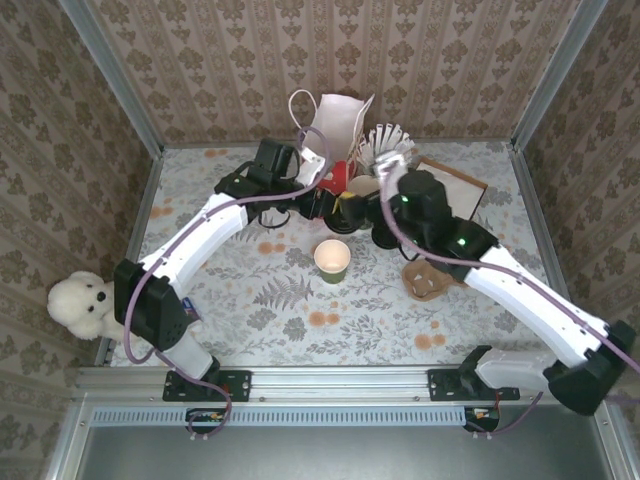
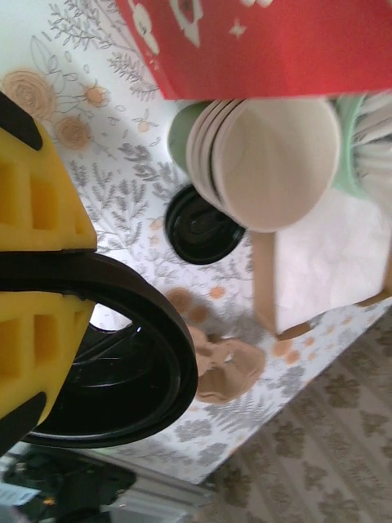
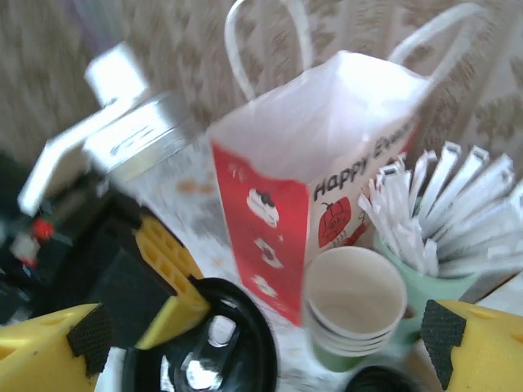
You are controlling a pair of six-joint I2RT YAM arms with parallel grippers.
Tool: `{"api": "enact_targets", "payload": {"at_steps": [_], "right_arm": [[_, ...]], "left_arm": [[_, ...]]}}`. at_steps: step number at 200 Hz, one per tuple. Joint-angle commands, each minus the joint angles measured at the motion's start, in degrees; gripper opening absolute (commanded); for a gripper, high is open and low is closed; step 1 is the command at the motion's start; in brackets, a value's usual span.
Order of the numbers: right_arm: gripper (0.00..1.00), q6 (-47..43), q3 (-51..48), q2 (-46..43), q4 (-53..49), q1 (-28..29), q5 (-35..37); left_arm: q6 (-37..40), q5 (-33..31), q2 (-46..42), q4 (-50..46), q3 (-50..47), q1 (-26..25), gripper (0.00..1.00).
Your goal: Pack the takeout coffee
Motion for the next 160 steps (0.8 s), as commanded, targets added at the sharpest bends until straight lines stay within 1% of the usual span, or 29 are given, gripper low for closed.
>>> {"api": "enact_targets", "payload": {"at_steps": [1,9,15,28,36,59,75,88,100,120,131,160], "right_arm": [[1.0,30.65,-6.0,-2.67,8.08,-3.77,-2.74],[1.0,32.95,-7.12,-3.12,9.53,-4.67,-4.94],[1.0,33.86,-7.45,-3.36,9.65,-4.92,-5.02],[1.0,34.46,-8.09,-3.35,10.4,-5.02,-4.88],[0.98,33.98,-8.86,-3.27,12.28,-5.02,-5.99],[1.0,31.59,-11.63,-2.54,21.12,-5.02,-13.52],[1.0,31.58,-11.74,-1.12,24.58,-4.7,-16.67],[0.98,31.59,-11.04,0.45,25.54,-3.95,-16.36],[0.94,32.21,-10.55,1.97,27.03,-3.3,-15.34],[0.85,33.89,-10.54,4.28,30.66,-2.57,-13.34],[0.78,33.5,-10.64,5.33,32.76,-2.55,-13.28],[0.68,31.9,-12.27,6.29,37.42,-2.56,-13.63]], "left_arm": [[-9.48,-4.73,-4.13,10.8,-2.85,0.26,0.0],[-11.91,-6.39,-5.09,14.06,-4.29,0.26,0.0],[-13.18,-7.58,-5.6,15.9,-5.04,0.27,0.0],[-15.56,-8.89,-6.86,19.71,-6.42,0.25,0.0],[-17.19,-9.42,-7.73,22.53,-7.62,0.17,0.0],[-23.15,-12.37,-10.04,30.25,-11.68,0.09,0.0],[-25.47,-12.13,-10.54,33.45,-12.94,0.16,0.0],[-26.12,-10.02,-10.01,34.07,-12.51,0.34,0.0],[-27.19,-8.89,-9.82,35.49,-12.82,0.36,0.0],[-29.2,-8.65,-9.93,37.41,-13.3,0.47,0.0],[-29.65,-8.61,-9.94,37.84,-13.42,0.43,0.0],[-29.86,-8.7,-10.3,38.37,-14.21,0.5,0.0]]}}
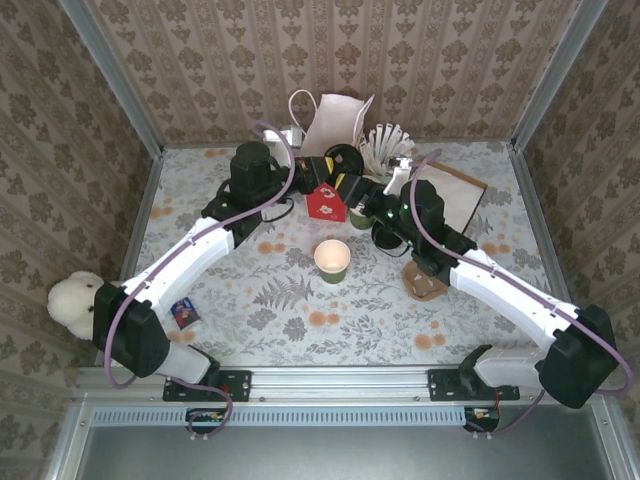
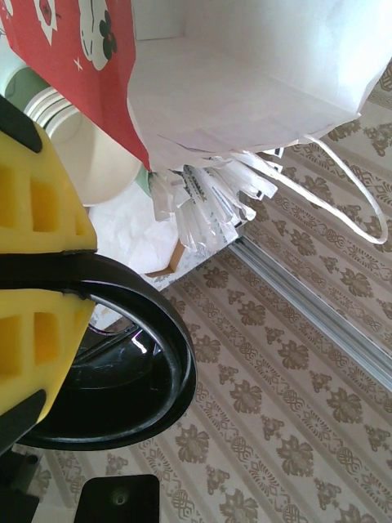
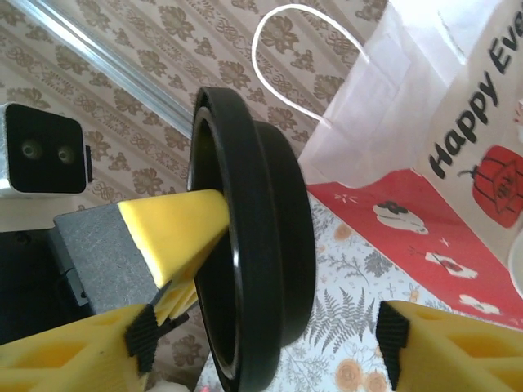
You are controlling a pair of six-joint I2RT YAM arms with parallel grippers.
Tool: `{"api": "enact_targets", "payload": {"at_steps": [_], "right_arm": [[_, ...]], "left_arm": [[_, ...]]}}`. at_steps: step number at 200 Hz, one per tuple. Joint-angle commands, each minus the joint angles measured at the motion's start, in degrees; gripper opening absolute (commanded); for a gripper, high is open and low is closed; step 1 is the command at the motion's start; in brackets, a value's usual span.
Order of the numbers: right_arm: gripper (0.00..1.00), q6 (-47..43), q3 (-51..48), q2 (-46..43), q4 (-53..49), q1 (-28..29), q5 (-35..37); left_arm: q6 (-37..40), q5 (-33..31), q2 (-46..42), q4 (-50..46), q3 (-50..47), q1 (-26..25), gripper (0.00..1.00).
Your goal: Pack the takeout coffee
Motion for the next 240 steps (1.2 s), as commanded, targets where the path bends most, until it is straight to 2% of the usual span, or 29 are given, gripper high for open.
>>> {"api": "enact_targets", "payload": {"at_steps": [1,29,72,106,171,208,240], "right_arm": [[0.68,-0.34,-1.01,0.27,8.22,0.13,-0.28],[0.56,-0.61,-2.69,0.99,13.01,0.13,-0.37],[0.56,2.26,-3.31,2.56,15.92,0.13,1.17],[0.52,2.68,-4.66,2.52,15.83,0.13,2.74],[0.48,3.99,-3.4,4.55,15.91,0.13,-1.3],[0.42,4.73,-4.51,4.46,17.02,0.13,0.1],[0.45,3.26,-4.65,3.92,18.17,0.13,0.09]], "left_arm": [[-1.89,0.9,-1.09,2.92,-0.93,0.48,0.0],[-2.25,0.85,-1.49,2.87,-1.41,0.49,0.0],[-4.11,1.58,-1.55,5.55,-2.62,0.49,0.0],[-5.0,0.94,-2.1,6.88,-3.8,0.49,0.0],[-6.59,1.57,-2.32,9.25,-5.06,0.4,0.0],[-6.45,1.52,-2.95,9.35,-5.61,0.41,0.0],[-6.62,1.25,-3.55,9.5,-6.7,0.4,0.0]]}}
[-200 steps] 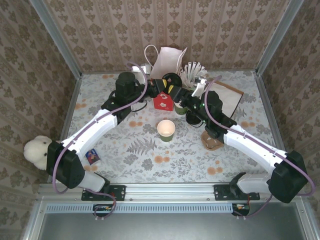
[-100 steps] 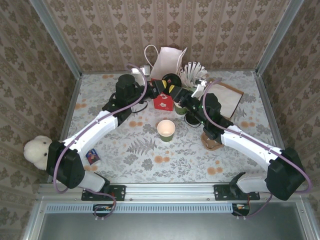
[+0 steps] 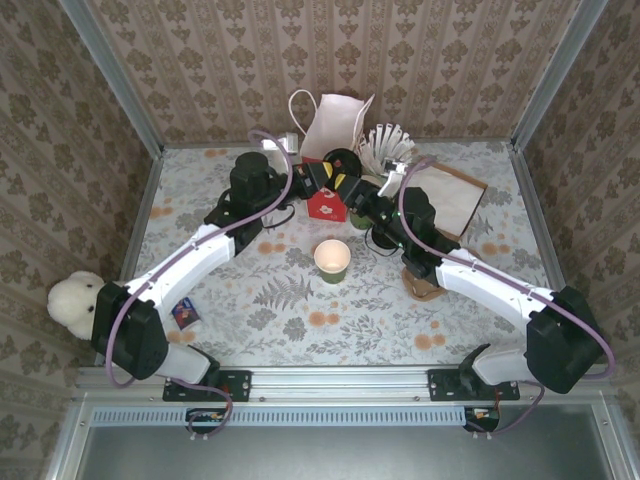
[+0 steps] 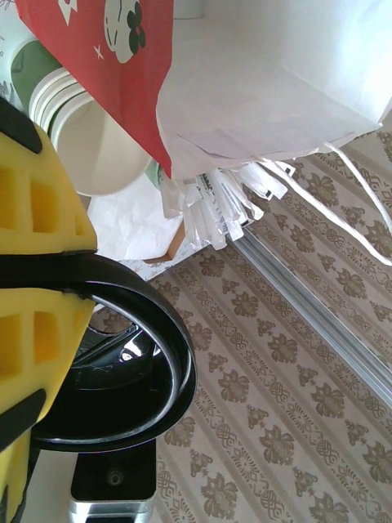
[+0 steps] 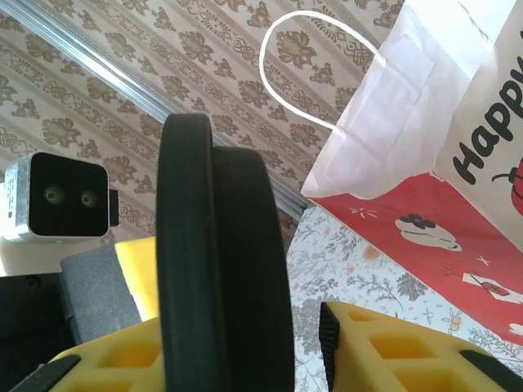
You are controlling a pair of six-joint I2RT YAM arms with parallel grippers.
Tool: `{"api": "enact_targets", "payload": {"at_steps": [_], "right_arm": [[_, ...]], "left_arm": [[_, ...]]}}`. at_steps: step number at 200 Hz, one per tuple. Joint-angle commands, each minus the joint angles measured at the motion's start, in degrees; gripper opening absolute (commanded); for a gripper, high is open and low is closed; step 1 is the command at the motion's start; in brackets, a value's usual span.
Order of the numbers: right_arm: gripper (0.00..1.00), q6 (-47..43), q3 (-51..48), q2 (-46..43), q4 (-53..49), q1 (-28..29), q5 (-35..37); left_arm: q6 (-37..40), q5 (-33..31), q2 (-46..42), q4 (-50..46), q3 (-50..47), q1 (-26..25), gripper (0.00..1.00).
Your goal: Pack the takeout coffee
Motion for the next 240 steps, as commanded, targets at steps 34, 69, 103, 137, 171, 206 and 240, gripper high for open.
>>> {"api": "enact_targets", "payload": {"at_steps": [34,69,103,137,171,206,240], "right_arm": [[0.43,-2.3,0.9,-0.89,3.67,0.08,-0.3],[0.33,-3.69,0.36,-1.05,4.9,0.1,-0.39],[0.19,-8.01,1.02,-1.73,3.57,0.13,-0.42],[0.1,-16.82,1.97,-3.72,-0.16,-0.21,-2.23],[0.05,-33.05,5.61,-6.46,-10.46,-1.03,-7.12],[0.01,-53.17,11.31,-8.75,-23.95,-1.1,-4.82],[0.0,-70.55,16.99,-9.45,-32.25,-1.15,-6.39]], "left_arm": [[-0.97,0.96,-2.63,2.86,-1.3,0.01,0.0],[-0.66,1.6,-2.9,3.15,-1.42,0.06,0.0],[-0.13,2.67,-2.94,3.79,-1.3,-0.33,0.0],[0.91,4.31,-3.77,4.83,-1.71,-0.23,0.1],[3.26,8.14,-6.94,7.8,-2.67,0.35,0.35],[9.79,7.87,-14.41,7.62,-6.88,1.34,0.56],[14.04,3.2,-21.55,3.49,-10.17,2.92,0.72]]}}
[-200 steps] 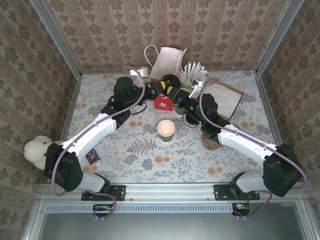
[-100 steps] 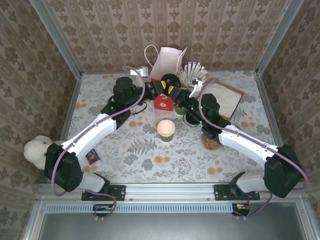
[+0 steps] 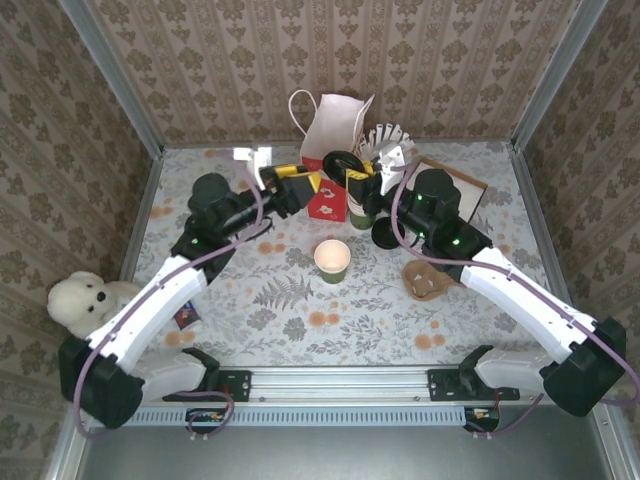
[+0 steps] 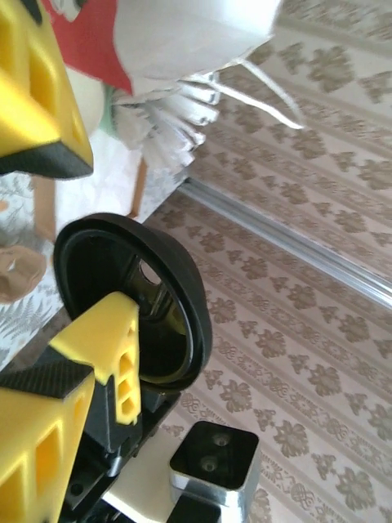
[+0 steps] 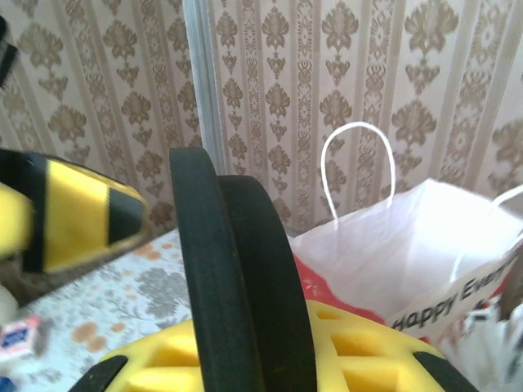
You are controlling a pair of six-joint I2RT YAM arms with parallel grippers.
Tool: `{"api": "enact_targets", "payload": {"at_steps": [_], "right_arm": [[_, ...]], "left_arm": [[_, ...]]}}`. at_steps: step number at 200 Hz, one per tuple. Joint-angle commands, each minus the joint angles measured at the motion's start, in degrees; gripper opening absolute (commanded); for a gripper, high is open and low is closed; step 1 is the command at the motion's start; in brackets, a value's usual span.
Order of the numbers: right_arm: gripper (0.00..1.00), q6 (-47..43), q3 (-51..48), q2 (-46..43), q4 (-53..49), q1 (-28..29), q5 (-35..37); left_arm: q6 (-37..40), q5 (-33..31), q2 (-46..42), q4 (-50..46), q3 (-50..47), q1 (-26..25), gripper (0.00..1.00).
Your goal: Pack the takeout coffee
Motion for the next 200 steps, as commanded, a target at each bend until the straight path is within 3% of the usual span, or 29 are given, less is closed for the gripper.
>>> {"api": "enact_targets", "payload": {"at_steps": [1,42,71,105,156,174,200], "right_arm": [[0.0,-19.05,5.43,-1.1,-10.17,-0.16,-1.52],[0.0,-39.61,11.55,-0.9,-15.59,0.95,-2.31],[0.0,-49.57,15.07,-0.73,-17.16,1.97,-3.7],[0.0,-69.89,14.95,-0.1,-14.77,4.88,-3.73],[0.0,-103.39,12.11,1.12,-7.08,7.4,-5.51],[0.0,-114.0,10.5,2.12,-4.24,7.4,-6.44],[0.0,-123.19,9.05,3.39,-2.43,7.4,-8.14]], "left_arm": [[5.16,-2.78,-3.9,-2.09,-0.9,1.21,0.73],[7.94,-4.38,-5.87,-20.03,5.78,4.41,1.0],[8.71,-2.65,-6.77,-27.51,8.86,5.34,1.0],[7.32,-1.47,-7.5,-35.45,12.82,8.3,1.0],[9.71,11.52,-5.06,-51.73,22.1,14.01,1.0],[9.99,14.31,-2.43,-58.19,26.43,14.04,0.95],[12.58,16.83,0.37,-65.34,31.51,14.08,0.91]]}}
